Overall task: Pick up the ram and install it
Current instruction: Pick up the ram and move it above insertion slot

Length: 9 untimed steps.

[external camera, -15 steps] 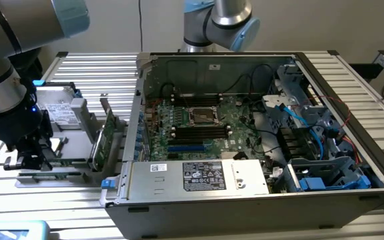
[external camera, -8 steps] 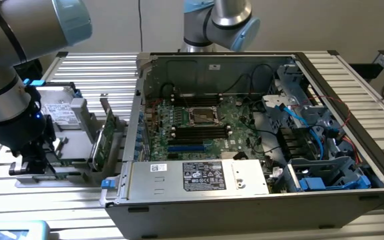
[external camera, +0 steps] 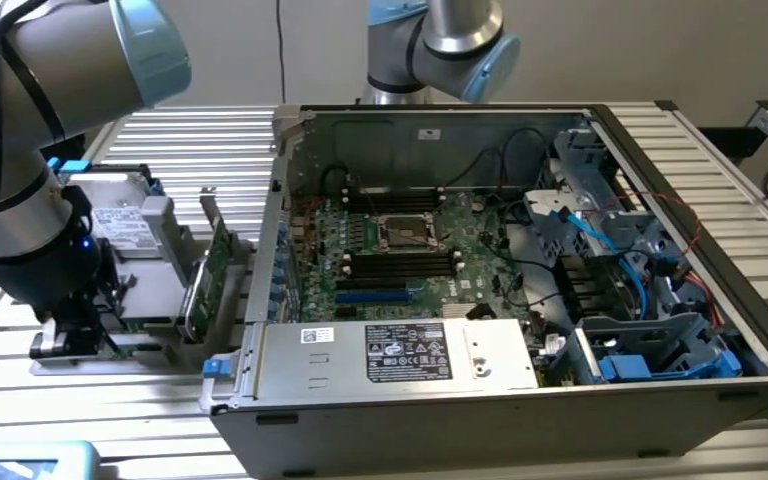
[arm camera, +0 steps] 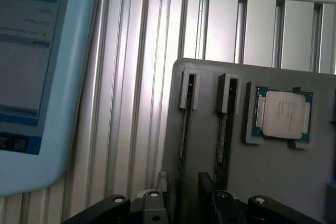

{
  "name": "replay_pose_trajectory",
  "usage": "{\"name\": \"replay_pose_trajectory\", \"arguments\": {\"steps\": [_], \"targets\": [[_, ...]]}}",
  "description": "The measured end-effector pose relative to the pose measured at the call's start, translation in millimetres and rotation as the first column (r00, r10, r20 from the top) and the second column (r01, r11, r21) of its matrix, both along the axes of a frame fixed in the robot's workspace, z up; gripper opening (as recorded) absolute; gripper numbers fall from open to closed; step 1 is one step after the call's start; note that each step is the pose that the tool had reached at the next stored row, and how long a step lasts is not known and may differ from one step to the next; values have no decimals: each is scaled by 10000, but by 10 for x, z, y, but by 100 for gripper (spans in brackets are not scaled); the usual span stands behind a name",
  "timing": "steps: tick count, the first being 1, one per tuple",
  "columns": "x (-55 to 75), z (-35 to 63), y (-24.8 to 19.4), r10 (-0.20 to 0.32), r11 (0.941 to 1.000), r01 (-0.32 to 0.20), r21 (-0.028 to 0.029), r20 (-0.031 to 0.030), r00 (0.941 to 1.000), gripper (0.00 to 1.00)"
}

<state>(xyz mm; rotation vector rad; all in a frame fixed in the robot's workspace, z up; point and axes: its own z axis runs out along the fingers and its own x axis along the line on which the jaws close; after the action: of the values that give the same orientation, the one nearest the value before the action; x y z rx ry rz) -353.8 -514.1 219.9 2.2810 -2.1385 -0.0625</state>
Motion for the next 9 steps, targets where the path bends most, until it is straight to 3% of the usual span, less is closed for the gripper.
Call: {"name": "replay_pose_trajectory", "arguments": {"steps": [9], "targets": [[0,-135,-1,0,10000,0,38,1,10000,36]]}}
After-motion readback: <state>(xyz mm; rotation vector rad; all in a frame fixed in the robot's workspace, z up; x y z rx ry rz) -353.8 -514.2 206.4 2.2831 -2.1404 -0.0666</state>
